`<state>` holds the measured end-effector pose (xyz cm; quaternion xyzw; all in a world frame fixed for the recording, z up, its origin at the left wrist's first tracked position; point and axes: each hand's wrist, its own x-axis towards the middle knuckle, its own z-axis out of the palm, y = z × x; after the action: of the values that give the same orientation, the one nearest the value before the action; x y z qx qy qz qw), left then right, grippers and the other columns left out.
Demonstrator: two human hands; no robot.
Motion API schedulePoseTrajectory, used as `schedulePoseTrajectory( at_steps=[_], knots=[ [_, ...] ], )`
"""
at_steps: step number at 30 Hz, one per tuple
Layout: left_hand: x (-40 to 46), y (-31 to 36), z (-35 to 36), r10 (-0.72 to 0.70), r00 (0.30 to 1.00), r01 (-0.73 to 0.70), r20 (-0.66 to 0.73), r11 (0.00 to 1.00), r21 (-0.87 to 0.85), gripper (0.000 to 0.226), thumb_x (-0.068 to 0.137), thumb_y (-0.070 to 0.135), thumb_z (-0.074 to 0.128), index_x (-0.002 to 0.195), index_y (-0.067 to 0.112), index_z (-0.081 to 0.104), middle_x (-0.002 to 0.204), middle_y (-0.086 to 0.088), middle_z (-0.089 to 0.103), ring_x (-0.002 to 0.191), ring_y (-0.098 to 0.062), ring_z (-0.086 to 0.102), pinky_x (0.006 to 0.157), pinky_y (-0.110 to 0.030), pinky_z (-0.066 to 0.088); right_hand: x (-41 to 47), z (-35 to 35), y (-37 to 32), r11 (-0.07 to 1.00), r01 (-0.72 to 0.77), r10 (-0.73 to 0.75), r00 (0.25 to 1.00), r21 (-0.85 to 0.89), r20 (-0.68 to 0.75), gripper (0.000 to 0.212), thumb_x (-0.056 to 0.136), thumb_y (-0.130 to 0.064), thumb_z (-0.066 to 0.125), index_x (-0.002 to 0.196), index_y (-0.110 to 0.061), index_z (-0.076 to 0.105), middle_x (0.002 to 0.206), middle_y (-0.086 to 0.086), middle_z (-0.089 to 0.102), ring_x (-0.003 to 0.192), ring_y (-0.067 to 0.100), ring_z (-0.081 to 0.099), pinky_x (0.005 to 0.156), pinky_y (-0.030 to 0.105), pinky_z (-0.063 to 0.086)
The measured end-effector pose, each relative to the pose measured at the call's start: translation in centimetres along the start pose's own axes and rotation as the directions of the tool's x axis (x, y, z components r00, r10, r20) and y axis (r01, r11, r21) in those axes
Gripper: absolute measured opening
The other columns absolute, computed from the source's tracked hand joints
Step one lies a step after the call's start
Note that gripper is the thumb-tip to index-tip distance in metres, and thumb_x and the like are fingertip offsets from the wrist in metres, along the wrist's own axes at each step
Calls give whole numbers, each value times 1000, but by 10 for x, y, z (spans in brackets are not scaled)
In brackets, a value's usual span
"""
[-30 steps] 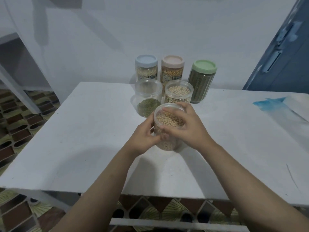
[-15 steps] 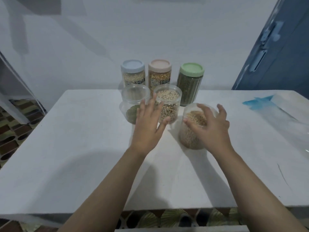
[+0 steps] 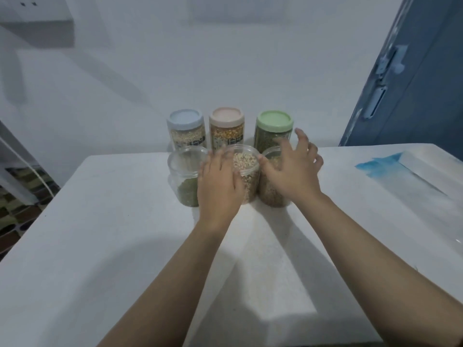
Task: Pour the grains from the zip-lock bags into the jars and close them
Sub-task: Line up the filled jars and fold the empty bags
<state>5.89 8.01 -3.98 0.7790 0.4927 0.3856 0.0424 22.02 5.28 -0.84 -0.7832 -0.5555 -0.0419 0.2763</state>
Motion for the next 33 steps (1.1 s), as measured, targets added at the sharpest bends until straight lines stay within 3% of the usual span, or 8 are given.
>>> schedulePoseTrajectory(
  at_steps=[3, 7, 11, 14, 16, 18, 23, 33],
  knots=[
    [31, -7, -13, -47, 995, 53, -90, 996, 66, 47, 92, 21, 54, 138, 13, 51, 149, -12, 44, 138, -33, 36, 109, -54, 35, 17, -8, -38, 982, 168, -159, 982, 86, -99, 46, 94, -51, 51, 133, -27, 51, 152, 9, 30, 136, 36, 28, 108, 52, 27],
    [87, -23, -28, -149, 985, 162, -83, 971, 176, 54, 88, 24, 57, 141, 19, 46, 157, -9, 27, 145, -37, 20, 111, -54, 30, 64, -6, -77, 971, 217, -223, 974, 105, 49, 52, 93, -37, 55, 142, -29, 41, 155, 12, 22, 134, 42, 26, 105, 48, 33],
    [136, -52, -32, -344, 924, 282, 165, 908, 310, 81, 87, 41, 64, 153, 34, 17, 163, -7, -6, 147, -46, -5, 115, -61, 18, 111, 10, -97, 975, 220, -201, 910, -12, 364, 76, 87, -30, 63, 150, -42, 21, 159, 18, 4, 133, 50, 29, 103, 48, 37],
    [155, -71, -29, -405, 848, 307, 341, 901, 307, 87, 83, 47, 70, 153, 36, 19, 163, -7, -9, 144, -47, 10, 110, -53, 31, 130, 29, -99, 981, 190, -147, 861, -40, 487, 86, 86, -25, 66, 151, -47, 15, 156, 21, 6, 115, 49, 52, 92, 42, 48],
    [161, -80, -24, -352, 872, 263, 340, 923, 281, 69, 89, 36, 66, 149, 28, 33, 163, -8, -3, 138, -43, 22, 101, -43, 40, 132, 42, -99, 985, 175, -153, 878, -5, 454, 83, 86, -16, 63, 150, -47, 20, 151, 19, 12, 107, 47, 56, 88, 41, 51],
    [164, -87, -18, -312, 893, 236, 325, 938, 252, 62, 92, 32, 62, 148, 24, 36, 163, -8, -2, 137, -42, 22, 100, -40, 41, 134, 55, -100, 990, 141, -141, 909, 30, 391, 78, 86, -10, 59, 148, -45, 26, 151, 19, 12, 112, 47, 52, 90, 41, 49],
    [181, -97, -7, -280, 903, 228, 324, 955, 191, 61, 94, 36, 61, 148, 24, 36, 163, -8, -4, 138, -41, 20, 104, -42, 38, 153, 74, -107, 998, 43, -53, 937, 37, 344, 65, 88, -6, 60, 140, -37, 36, 153, 18, 6, 118, 46, 45, 82, 40, 43],
    [200, -103, 7, -301, 917, 274, 261, 952, 134, 60, 90, 33, 68, 143, 22, 42, 162, -10, 3, 138, -41, 21, 106, -44, 38, 171, 79, -104, 999, -18, 0, 943, 49, 332, 66, 90, -4, 61, 141, -36, 33, 158, 18, -5, 126, 49, 36, 80, 39, 38]
  ],
)
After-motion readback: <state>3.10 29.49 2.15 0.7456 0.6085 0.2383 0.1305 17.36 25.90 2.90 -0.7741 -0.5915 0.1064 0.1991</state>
